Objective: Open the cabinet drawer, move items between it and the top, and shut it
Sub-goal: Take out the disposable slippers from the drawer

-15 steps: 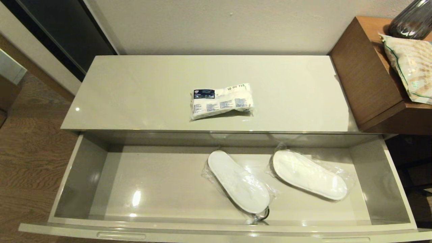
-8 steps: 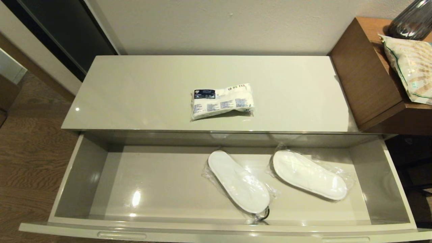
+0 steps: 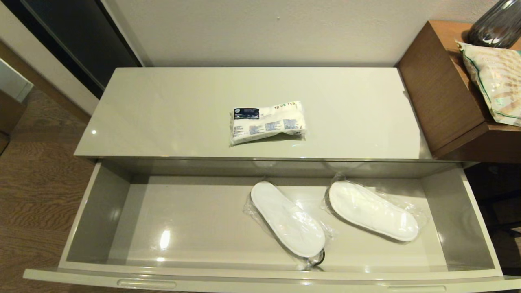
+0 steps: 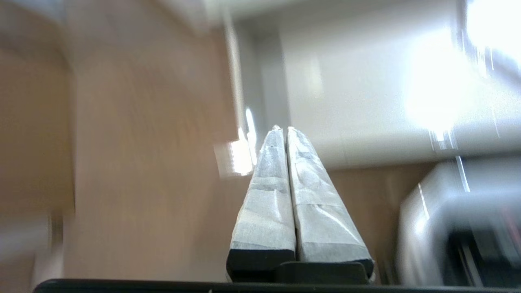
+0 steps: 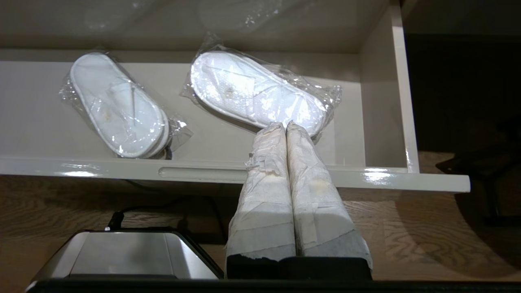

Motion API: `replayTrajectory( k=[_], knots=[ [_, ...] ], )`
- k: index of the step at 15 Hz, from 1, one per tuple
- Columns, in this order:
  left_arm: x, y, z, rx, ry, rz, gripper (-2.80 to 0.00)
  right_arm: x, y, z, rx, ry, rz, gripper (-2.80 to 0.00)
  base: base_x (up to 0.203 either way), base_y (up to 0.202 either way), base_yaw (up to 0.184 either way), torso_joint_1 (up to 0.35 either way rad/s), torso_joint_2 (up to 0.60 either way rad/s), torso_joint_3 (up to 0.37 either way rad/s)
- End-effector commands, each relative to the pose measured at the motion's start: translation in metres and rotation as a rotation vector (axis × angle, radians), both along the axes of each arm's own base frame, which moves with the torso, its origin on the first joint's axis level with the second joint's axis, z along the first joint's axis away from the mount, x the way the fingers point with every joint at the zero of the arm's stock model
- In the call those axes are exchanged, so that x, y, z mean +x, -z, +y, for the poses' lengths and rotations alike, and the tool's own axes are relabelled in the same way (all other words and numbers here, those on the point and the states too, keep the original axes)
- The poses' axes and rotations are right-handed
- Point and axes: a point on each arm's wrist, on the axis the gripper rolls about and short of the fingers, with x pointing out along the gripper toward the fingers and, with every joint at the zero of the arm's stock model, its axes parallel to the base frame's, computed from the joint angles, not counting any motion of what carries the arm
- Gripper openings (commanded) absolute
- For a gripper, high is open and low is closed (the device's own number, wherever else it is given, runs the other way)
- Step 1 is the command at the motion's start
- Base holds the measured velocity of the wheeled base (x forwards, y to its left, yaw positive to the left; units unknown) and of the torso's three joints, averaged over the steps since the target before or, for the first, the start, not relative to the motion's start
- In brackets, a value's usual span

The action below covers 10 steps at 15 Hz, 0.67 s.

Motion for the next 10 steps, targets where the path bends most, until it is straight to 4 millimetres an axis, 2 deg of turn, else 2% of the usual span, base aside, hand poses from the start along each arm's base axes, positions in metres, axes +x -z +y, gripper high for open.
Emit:
replayTrajectory(
  k=[1, 3, 4, 5, 6, 7, 10],
  knots=[
    [0.007, 0.001, 0.003, 0.009, 0.031, -0.387, -2.80, 0.000, 0.000, 0.000, 0.000, 0.000, -0.001, -2.80, 0.000, 0.000, 0.000, 0.000, 0.00, 0.000],
    [-0.013, 0.037, 0.002, 0.013, 0.084, -0.464, -2.80, 0.000, 0.000, 0.000, 0.000, 0.000, -0.001, -2.80, 0.000, 0.000, 0.000, 0.000, 0.00, 0.000],
    [-0.013, 0.056, 0.003, 0.006, 0.078, -0.493, -2.80, 0.000, 0.000, 0.000, -0.003, -0.001, -0.001, -2.80, 0.000, 0.000, 0.000, 0.000, 0.00, 0.000],
    [-0.004, 0.075, 0.004, -0.023, 0.042, -0.482, -2.80, 0.000, 0.000, 0.000, -0.001, 0.000, -0.002, -2.80, 0.000, 0.000, 0.000, 0.000, 0.00, 0.000],
    [0.004, 0.086, 0.004, -0.057, 0.019, -0.466, -2.80, 0.000, 0.000, 0.000, 0.000, 0.000, -0.001, -2.80, 0.000, 0.000, 0.000, 0.000, 0.00, 0.000],
    [0.006, 0.085, 0.004, -0.097, 0.037, -0.504, -2.80, 0.000, 0.000, 0.000, -0.002, 0.000, -0.001, -2.80, 0.000, 0.000, 0.000, 0.000, 0.00, 0.000],
    [0.016, 0.104, 0.003, -0.119, 0.110, -0.408, -2.80, 0.000, 0.000, 0.000, 0.000, 0.000, -0.002, -2.80, 0.000, 0.000, 0.000, 0.000, 0.00, 0.000]
  ],
)
